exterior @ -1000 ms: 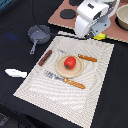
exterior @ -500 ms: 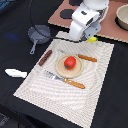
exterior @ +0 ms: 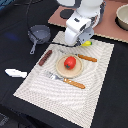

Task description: Interact with the objects in diverse but meaningful ways.

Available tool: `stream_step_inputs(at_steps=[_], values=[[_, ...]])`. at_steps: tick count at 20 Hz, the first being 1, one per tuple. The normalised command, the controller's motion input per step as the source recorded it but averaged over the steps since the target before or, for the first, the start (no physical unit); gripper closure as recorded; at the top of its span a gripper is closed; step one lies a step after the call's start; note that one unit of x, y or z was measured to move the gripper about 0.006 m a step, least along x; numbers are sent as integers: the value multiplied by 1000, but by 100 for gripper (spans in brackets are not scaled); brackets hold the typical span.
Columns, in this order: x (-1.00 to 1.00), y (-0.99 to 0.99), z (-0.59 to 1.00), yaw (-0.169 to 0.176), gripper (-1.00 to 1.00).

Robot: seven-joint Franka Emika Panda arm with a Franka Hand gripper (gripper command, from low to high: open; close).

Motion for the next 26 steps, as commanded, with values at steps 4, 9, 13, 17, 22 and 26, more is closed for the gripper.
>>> stream_step_inputs(at_steps=[4,9,13,17,22,26], values=[[-114,199,731,0,-100],[-429,171,630,4,-100],[-837,-175,96,-1,-100],[-973,-295,21,-12,-100],[-992,-341,-38,-27,-100],[-999,-382,-265,-42,-100]])
